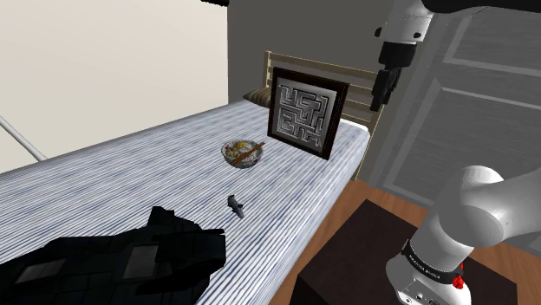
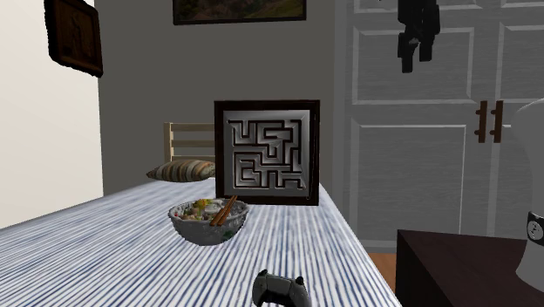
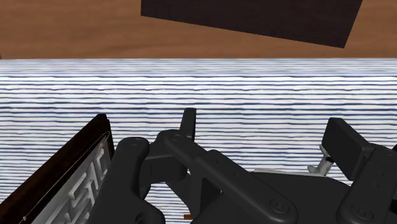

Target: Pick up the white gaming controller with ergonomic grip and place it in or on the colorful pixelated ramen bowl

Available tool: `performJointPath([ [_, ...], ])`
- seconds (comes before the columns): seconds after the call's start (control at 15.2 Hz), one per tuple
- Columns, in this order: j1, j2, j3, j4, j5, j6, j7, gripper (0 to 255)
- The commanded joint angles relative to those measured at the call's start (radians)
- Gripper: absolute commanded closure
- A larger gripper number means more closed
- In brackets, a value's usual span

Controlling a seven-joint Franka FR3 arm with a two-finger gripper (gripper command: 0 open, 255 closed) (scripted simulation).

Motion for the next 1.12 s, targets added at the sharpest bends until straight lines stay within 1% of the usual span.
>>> performJointPath([
  [0.0, 0.000, 0.000, 0.000, 0.000, 0.000, 0.000, 0.000, 0],
  [0.53, 0.043, 0.118, 0.084, -0.117, 0.081, 0.224, 0.100, 0],
  [1.06, 0.088, 0.316, 0.168, -0.152, 0.147, 0.454, 0.186, 0],
])
